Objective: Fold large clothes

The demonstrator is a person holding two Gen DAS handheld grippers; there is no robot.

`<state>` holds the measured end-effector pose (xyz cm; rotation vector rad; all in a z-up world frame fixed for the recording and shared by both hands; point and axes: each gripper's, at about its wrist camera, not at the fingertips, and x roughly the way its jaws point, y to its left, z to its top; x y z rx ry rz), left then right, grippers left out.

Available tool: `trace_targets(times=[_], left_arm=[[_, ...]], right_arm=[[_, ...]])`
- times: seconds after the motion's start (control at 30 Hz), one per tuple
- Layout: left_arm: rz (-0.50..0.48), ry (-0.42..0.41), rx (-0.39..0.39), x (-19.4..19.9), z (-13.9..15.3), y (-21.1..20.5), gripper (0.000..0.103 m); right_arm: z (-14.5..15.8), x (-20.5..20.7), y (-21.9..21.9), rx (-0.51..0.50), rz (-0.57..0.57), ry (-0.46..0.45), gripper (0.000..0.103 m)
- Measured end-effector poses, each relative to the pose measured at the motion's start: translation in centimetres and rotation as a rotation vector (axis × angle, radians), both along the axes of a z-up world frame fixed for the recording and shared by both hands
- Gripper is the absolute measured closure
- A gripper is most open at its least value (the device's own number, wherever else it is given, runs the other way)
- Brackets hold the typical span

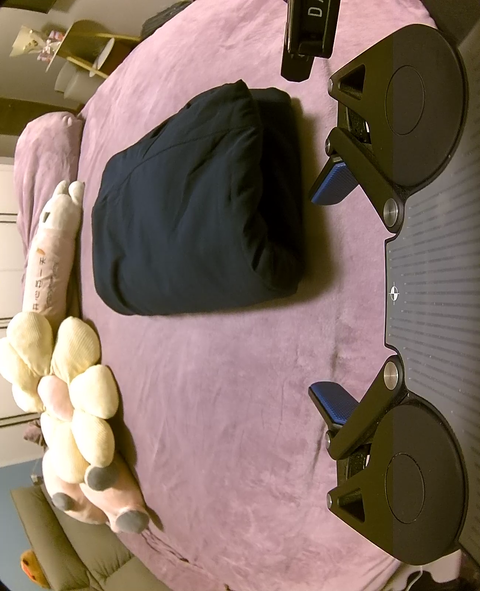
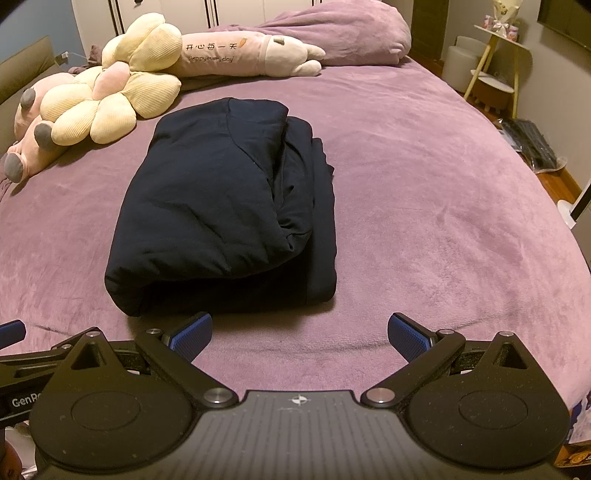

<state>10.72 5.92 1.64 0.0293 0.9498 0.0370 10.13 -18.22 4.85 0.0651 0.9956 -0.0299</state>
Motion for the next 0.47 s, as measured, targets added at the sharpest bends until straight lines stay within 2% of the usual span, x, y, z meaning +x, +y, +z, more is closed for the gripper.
trace_targets(times=[0.23, 0.47], left_arm=[[-0.024, -0.019, 0.016, -0.23, 0.08, -0.35, 0.000], [-0.025, 0.018, 0.004, 0.20, -0.05, -0.19, 0.000]], right_arm=[[0.01, 0.02, -0.03, 0.000, 0.001, 0.002, 0.002], [0.02, 0.12, -0.22, -0.001, 0.002, 0.006, 0.002]])
